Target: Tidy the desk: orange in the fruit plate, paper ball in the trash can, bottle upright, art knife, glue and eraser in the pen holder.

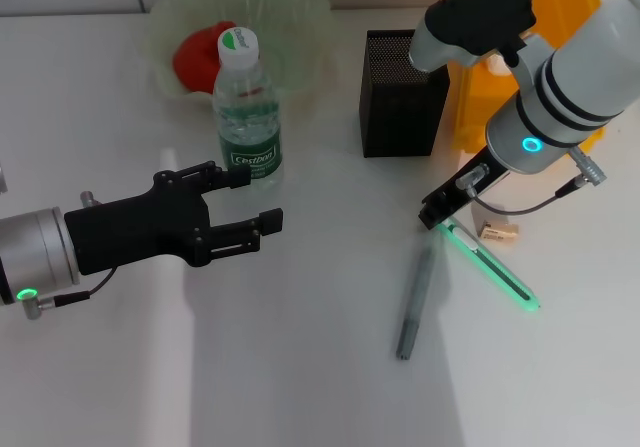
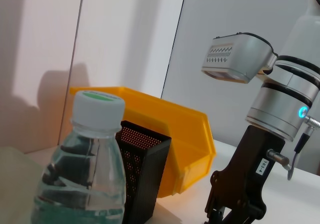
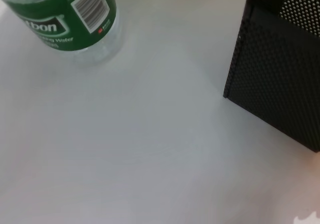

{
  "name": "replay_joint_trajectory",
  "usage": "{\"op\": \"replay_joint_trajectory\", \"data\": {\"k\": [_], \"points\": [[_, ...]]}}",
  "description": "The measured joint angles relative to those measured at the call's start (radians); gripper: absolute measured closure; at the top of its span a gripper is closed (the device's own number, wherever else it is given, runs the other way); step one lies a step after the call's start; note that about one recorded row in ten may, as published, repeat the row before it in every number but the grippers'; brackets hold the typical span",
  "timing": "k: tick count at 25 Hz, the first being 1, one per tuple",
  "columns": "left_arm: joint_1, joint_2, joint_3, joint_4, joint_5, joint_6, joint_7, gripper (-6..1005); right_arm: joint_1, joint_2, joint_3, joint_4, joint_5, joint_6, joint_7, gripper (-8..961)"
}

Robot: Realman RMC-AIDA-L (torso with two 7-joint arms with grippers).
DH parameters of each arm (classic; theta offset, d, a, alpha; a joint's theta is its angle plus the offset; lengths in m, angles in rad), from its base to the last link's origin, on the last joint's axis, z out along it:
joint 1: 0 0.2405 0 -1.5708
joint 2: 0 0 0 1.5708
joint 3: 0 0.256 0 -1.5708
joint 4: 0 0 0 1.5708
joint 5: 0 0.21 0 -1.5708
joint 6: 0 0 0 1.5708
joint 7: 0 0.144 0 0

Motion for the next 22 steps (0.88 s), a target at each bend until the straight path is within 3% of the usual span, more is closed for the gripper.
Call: {"op": "replay_joint_trajectory", "data": {"k": [5,9,16,22], "points": [[0.000,-0.002,-0.003,-0.002,0.000,0.000,0.001,218,-0.004,0.000,0.008,-0.007,0.004,0.001,-0.001,785],[0.000,-0.002,-0.003,-0.002,0.000,-0.002,0.002,218,-0.026,-0.003,0.012,-0.054,0.012,0.003,-0.003,785],[-0.003,-0.001,-0.004,-0.004,0.000,-0.009,0.002,218,-0.098,-0.006,0.064,-0.265,0.014,-0.034,-0.001,785],[-0.003,-0.002,-0.004,-0.001,0.000,-0.009,0.002,218,-0.176,-0.009,0.132,-0.520,0.099,-0.083,-0.001,784]]}}
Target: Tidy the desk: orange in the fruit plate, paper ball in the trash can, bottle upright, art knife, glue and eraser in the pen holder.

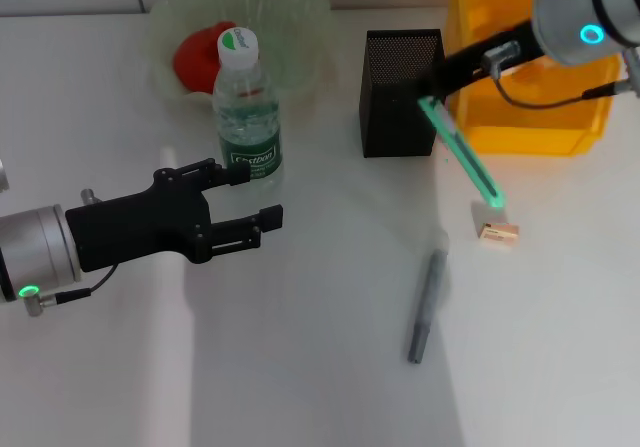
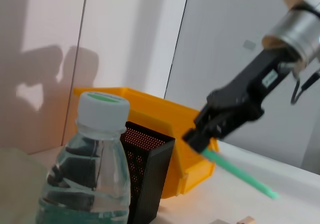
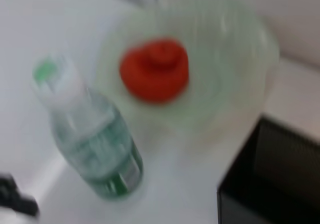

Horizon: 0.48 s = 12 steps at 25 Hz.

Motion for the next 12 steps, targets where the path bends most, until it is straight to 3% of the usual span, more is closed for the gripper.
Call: {"op": "replay_joint_trajectory", "data": {"k": [3,6,12], "points": [[-0.001,-0.001,0.000,0.000,0.000,0.000,0.000,218,-0.049,0.001,0.038,-0.144,0.027,-0.001,-0.001,784],[-0.001,-0.001,0.000,0.000,0.000,0.001,-0.001,218,-0.126,0.002,0.063,-0.260,0.111,0.082,-0.039,784],[-0.001,-0.004,0.000,0.000,0.000,0.001,-0.004,218,-0.234,0.002,0.053,-0.239,0.290,0.356,-0.214,784]]}}
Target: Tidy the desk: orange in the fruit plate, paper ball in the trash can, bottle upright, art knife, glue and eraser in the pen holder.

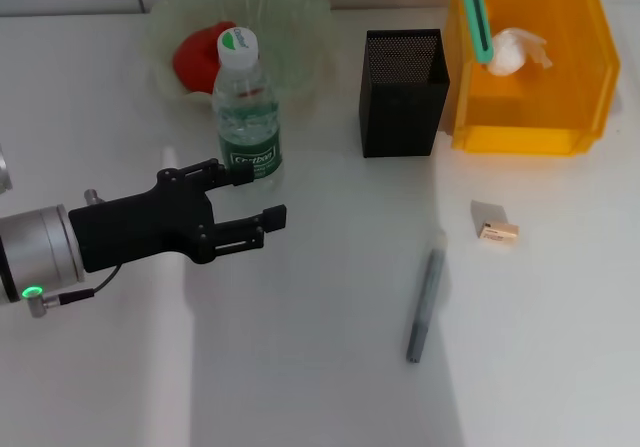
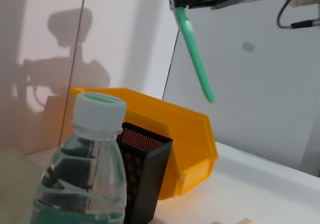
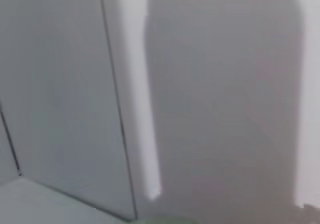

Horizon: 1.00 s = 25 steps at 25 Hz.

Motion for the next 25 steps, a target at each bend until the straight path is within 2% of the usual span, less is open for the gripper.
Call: {"op": "replay_joint_trajectory", "data": {"k": [3,7,14,19,25], "points": [[0.000,-0.001,0.000,0.000,0.000,0.000,-0.002,218,-0.002,-0.001,-0.012,0.106,0.086,0.114,-0.095,784],[-0.001,-0.001,0.000,0.000,0.000,0.000,-0.007,218,0.034,-0.002,-0.017,0.258,0.208,0.207,-0.230,785],[-0.003,-0.006,0.000,0.001,0.000,0.000,-0.009,218,0.128,-0.002,-0.006,0.465,0.334,0.251,-0.384,767],[-0.002,-0.008,0.000,0.001,0.000,-0.001,-0.009,218,0.166,-0.002,-0.006,0.547,0.346,0.256,-0.406,726],[-0.001,-0.009,-0.002,0.001,0.000,-0.001,-0.009,218,0.166,-0.003,-0.005,0.568,0.346,0.265,-0.421,677]]}}
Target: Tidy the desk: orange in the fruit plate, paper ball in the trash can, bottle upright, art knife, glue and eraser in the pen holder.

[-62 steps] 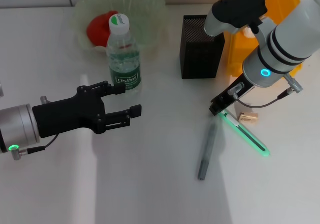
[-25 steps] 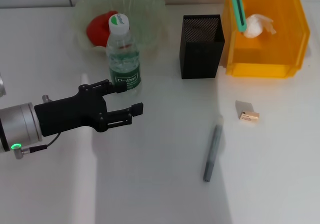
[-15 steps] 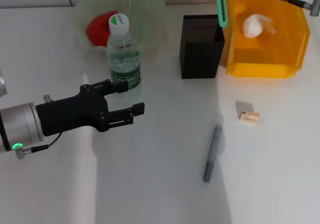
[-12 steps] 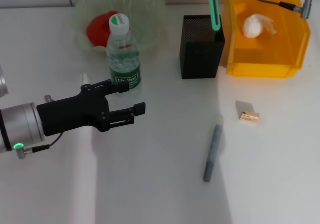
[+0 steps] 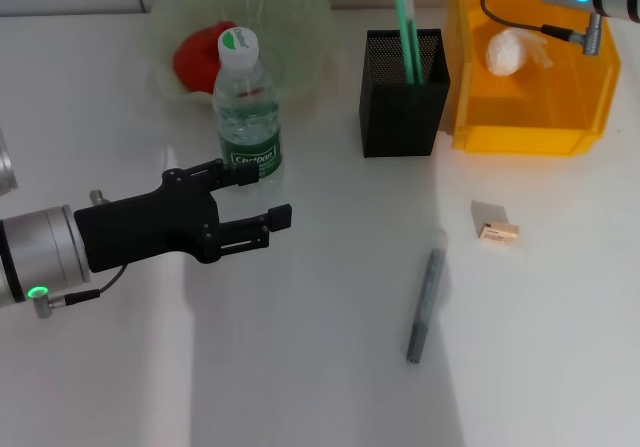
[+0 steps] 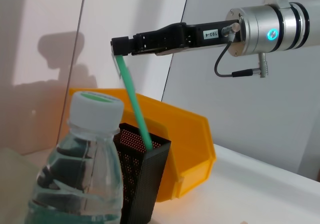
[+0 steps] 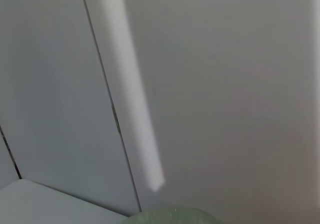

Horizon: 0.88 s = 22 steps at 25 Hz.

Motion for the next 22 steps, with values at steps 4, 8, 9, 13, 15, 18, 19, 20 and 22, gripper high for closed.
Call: {"op": "replay_joint_trajectory", "data": {"k": [4,8,9,13,15,18,19,20,22], "points": [[-0.002,0.001,0.000,0.000,0.000,0.000,0.000,218,-0.011,0.000,0.000,-0.013,0.004,-0.011,0.000,644],[-0.002,0.001,0.000,0.000,0.000,0.000,0.000,218,-0.036,0.000,0.002,-0.056,0.005,-0.046,0.001,581],[-0.002,0.002,0.000,0.000,0.000,0.000,0.000,218,-0.043,0.000,0.004,-0.073,0.005,-0.061,0.002,558],[-0.001,0.002,0.000,0.000,0.000,0.001,0.000,218,-0.076,-0.004,0.056,-0.193,-0.005,-0.212,0.009,512],[0.002,0.002,0.000,0.000,-0.001,0.003,0.000,218,-0.084,-0.011,0.113,-0.281,-0.039,-0.356,0.043,513],[0.006,0.003,0.000,0.000,-0.002,0.007,0.000,218,-0.068,-0.030,0.185,-0.416,-0.164,-0.571,0.149,513],[0.007,0.004,0.000,0.000,-0.002,0.007,0.000,218,-0.054,-0.038,0.199,-0.476,-0.241,-0.659,0.199,514],[0.008,0.004,0.000,0.000,-0.002,0.007,0.000,218,-0.043,-0.044,0.205,-0.521,-0.297,-0.719,0.234,514],[0.009,0.004,0.000,0.000,-0.002,0.007,0.000,218,-0.018,-0.047,0.203,-0.607,-0.427,-0.853,0.295,514]]}}
